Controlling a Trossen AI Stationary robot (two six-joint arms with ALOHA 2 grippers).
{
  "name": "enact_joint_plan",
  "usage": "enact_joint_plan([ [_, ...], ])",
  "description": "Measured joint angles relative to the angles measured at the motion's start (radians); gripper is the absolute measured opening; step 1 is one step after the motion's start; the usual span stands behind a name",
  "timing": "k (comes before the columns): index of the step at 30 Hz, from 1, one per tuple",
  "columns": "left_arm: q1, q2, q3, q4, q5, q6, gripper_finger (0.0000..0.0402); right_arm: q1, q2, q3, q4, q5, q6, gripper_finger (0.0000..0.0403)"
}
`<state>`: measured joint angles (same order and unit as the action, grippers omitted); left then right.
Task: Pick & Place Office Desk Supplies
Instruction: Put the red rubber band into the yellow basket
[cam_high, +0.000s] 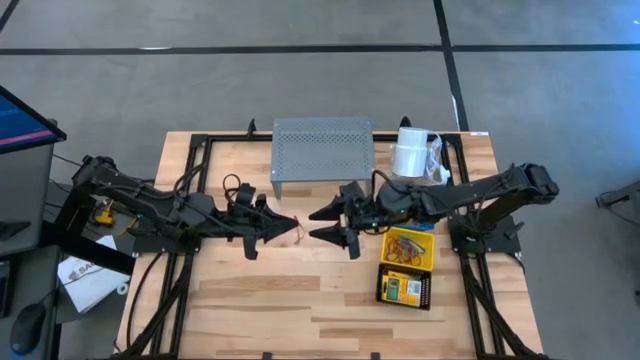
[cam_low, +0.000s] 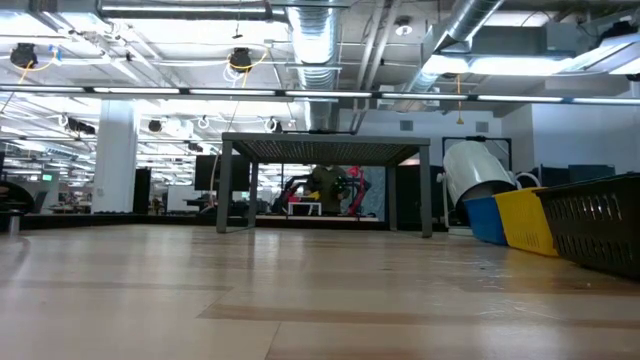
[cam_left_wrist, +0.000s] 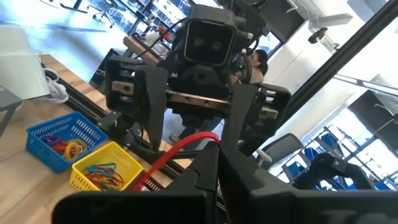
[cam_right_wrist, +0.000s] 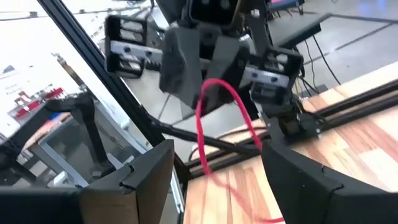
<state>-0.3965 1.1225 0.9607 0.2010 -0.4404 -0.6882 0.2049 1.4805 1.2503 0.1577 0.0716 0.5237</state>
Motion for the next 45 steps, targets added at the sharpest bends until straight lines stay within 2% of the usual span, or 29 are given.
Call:
enact_joint_plan([
  [15,0.036,0.051,0.0,0.073,0.003,-0.008,0.0,0.003,0.013,0.002,0.038,0.003,0.004,0.024],
  [21,0.056,0.088,-0.001,0.161,0.058,-0.008,0.0,-0.004,0.013,0.002,0.037,0.003,0.019,0.024],
  [26,0.062,0.09,-0.001,0.169,0.074,-0.008,0.0,-0.005,0.013,0.002,0.023,0.003,0.027,0.0232],
  [31,0.062,0.09,-0.001,0.19,0.101,-0.008,0.0,-0.005,0.013,0.002,0.025,0.003,0.035,0.0174],
  [37,0.062,0.089,-0.001,0.219,0.101,0.0,0.0002,-0.011,0.013,0.002,0.028,0.004,0.018,0.0023],
  [45,0.061,0.088,0.0,0.226,0.136,0.0,0.0019,-0.011,0.013,0.002,0.035,-0.032,0.042,0.0003],
])
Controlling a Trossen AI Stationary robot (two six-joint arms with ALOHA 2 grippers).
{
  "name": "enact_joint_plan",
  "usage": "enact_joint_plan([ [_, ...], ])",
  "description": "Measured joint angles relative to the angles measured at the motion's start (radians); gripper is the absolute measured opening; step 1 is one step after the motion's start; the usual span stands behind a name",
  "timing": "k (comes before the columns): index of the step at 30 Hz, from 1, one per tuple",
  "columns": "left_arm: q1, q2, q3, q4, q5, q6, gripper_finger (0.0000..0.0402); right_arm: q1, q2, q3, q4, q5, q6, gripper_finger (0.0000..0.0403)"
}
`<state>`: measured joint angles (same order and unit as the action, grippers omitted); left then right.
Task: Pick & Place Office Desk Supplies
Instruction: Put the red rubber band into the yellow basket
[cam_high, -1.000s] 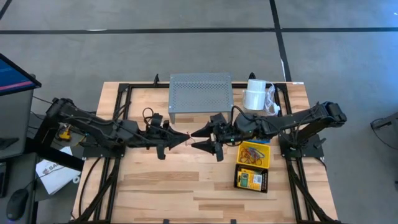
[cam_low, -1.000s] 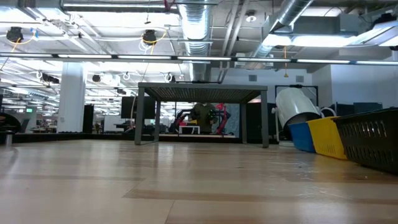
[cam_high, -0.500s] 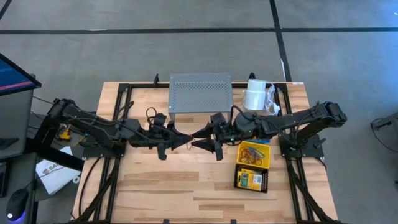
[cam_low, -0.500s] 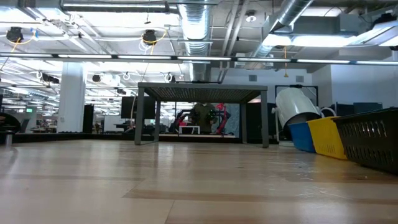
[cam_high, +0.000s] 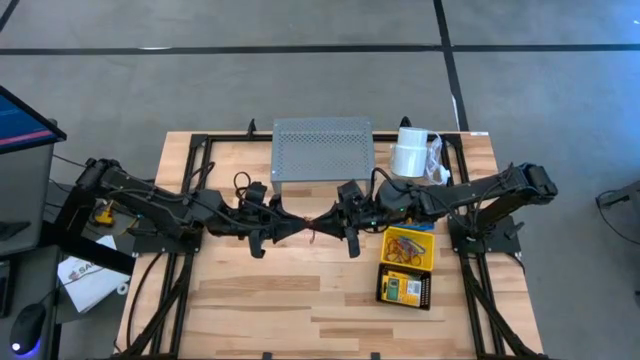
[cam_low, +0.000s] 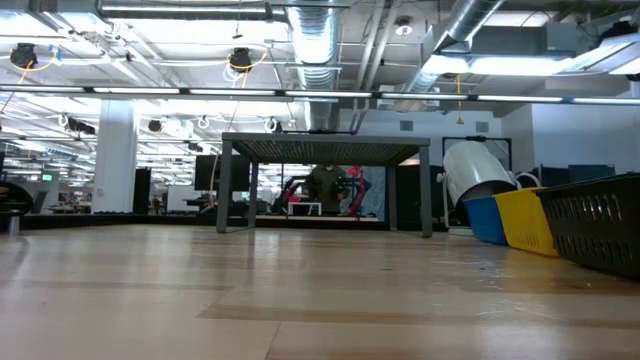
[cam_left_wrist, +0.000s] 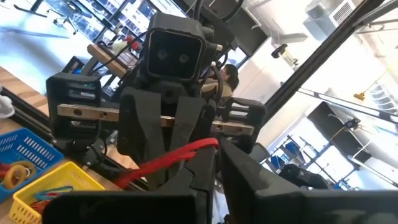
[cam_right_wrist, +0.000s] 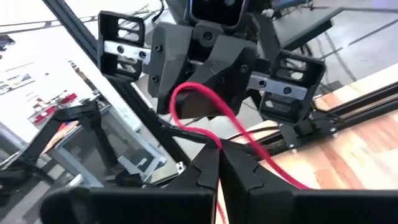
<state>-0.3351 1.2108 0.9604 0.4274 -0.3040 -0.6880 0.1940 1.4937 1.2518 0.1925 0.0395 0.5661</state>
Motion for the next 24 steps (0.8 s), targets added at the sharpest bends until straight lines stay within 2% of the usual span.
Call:
enact_joint_plan([
  [8,0.0,0.0,0.0,0.0,0.007,-0.002,0.005,0.0,-0.003,0.0,-0.005,-0.017,0.026,0.0001],
  [13,-0.004,-0.018,0.0,-0.004,0.12,-0.004,0.0071,-0.001,-0.027,0.0,-0.028,-0.015,0.028,0.0001],
  [16,-0.014,-0.055,0.0,-0.045,0.137,0.0,0.0077,-0.006,-0.075,0.0,-0.106,0.01,0.02,0.0001],
  [24,-0.09,-0.164,0.0,-0.306,0.101,0.135,0.0061,0.025,-0.3,0.0,-0.543,0.158,0.007,0.0],
])
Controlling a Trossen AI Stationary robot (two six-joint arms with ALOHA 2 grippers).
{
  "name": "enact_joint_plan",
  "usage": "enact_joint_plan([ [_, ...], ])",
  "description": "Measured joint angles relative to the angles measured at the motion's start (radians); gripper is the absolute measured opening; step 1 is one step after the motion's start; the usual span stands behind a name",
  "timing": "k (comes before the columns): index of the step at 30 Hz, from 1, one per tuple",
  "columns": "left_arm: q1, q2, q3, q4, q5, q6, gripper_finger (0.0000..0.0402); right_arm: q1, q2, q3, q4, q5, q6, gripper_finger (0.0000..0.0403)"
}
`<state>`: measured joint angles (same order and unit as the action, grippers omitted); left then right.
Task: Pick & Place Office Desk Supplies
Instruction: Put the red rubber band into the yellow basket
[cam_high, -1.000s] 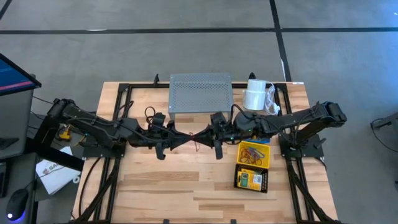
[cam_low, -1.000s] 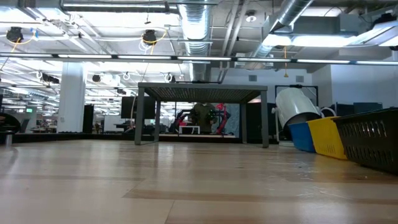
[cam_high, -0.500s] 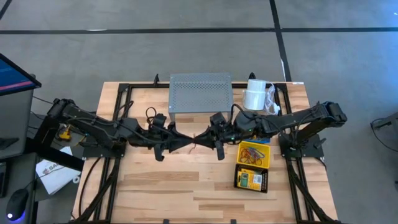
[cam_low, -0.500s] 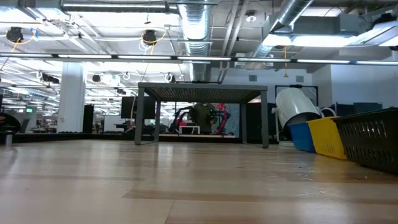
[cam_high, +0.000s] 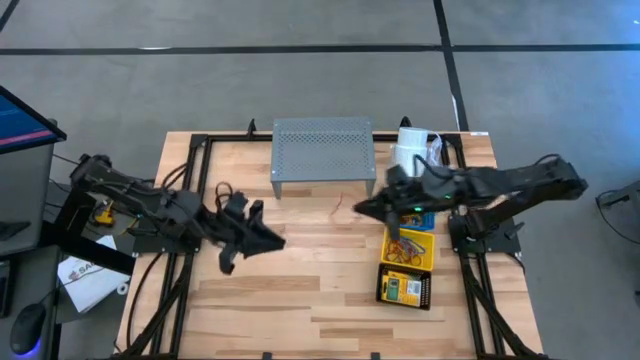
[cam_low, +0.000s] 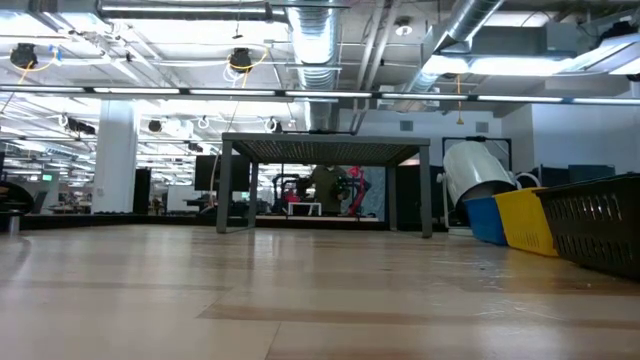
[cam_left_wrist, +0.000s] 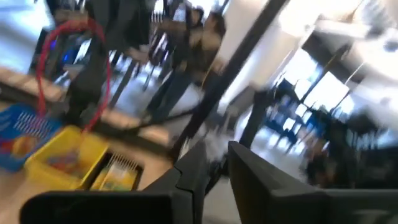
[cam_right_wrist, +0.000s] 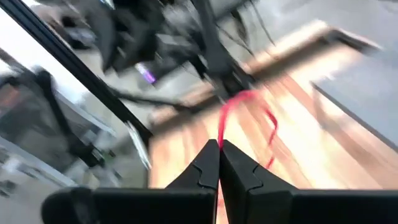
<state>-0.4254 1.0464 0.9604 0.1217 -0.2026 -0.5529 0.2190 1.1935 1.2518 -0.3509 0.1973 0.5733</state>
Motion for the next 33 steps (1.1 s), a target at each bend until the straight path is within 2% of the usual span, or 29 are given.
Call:
enact_joint_plan([
  [4,-0.08,-0.014,0.0,-0.138,-0.132,0.014,0.0039,0.054,-0.108,0.0,-0.315,0.101,0.083,0.0],
  [8,-0.142,-0.014,0.0,-0.207,-0.234,0.017,0.0014,0.133,-0.181,-0.001,-0.644,0.179,0.259,0.0],
  [12,-0.168,-0.014,0.0,-0.22,-0.242,0.016,0.0003,0.232,-0.247,-0.077,-0.761,0.185,0.432,0.0],
  [17,-0.173,-0.014,-0.004,-0.217,-0.282,-0.004,0.0008,0.329,-0.324,-0.246,-0.748,0.19,0.619,0.0],
  [21,-0.173,-0.013,-0.031,-0.204,-0.289,-0.008,0.0008,0.378,-0.366,-0.388,-0.656,0.199,0.719,0.0],
  [28,-0.173,-0.013,-0.08,-0.189,-0.289,-0.095,0.0008,0.397,-0.375,-0.599,-0.422,0.197,0.798,0.0],
  [33,-0.173,-0.013,-0.104,-0.182,-0.29,-0.14,0.0008,0.39,-0.369,-0.671,-0.315,0.193,0.807,0.0],
])
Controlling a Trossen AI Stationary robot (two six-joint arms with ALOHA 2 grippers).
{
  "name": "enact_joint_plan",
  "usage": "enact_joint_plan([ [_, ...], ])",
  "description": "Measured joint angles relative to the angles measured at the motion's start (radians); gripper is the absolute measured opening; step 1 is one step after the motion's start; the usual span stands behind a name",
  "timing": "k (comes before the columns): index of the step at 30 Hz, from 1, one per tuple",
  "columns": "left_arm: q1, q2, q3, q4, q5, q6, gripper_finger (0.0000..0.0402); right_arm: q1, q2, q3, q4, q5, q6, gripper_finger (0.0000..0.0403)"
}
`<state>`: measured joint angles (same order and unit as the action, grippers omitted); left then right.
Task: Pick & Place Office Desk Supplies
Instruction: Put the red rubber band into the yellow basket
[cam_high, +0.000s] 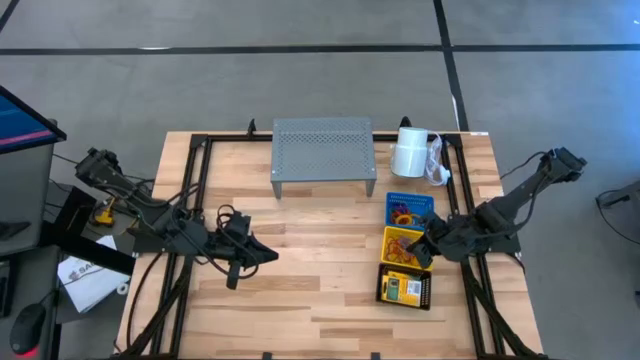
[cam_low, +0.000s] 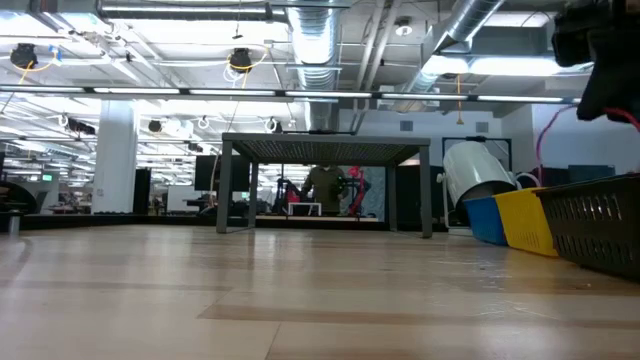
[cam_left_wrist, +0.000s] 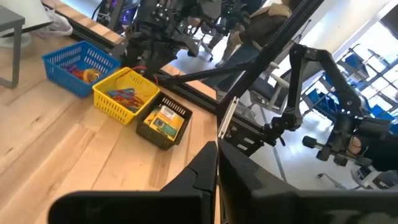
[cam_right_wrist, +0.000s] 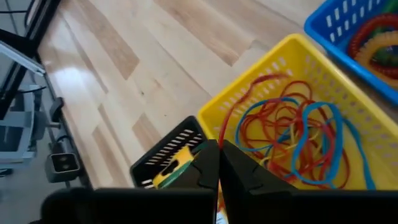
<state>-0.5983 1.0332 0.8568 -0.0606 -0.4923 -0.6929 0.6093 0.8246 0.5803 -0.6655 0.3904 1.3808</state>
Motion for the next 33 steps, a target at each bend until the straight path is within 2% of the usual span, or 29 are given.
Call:
enact_joint_plan([
  [15,0.0,0.0,-0.008,0.001,0.0,-0.004,0.0008,-0.069,0.0,-0.019,-0.14,-0.074,-0.027,0.0],
  [25,0.0,0.0,-0.008,0.001,-0.001,-0.004,0.0008,-0.179,0.0,-0.019,-0.205,-0.104,-0.026,0.0001],
  [29,0.0,0.0,-0.008,0.001,-0.001,-0.004,0.0008,-0.207,0.0,-0.019,-0.213,-0.139,-0.083,0.0014],
  [33,0.0,0.0,-0.008,0.0,-0.001,-0.004,0.0008,-0.224,0.0,-0.019,-0.216,-0.192,-0.16,0.0046],
])
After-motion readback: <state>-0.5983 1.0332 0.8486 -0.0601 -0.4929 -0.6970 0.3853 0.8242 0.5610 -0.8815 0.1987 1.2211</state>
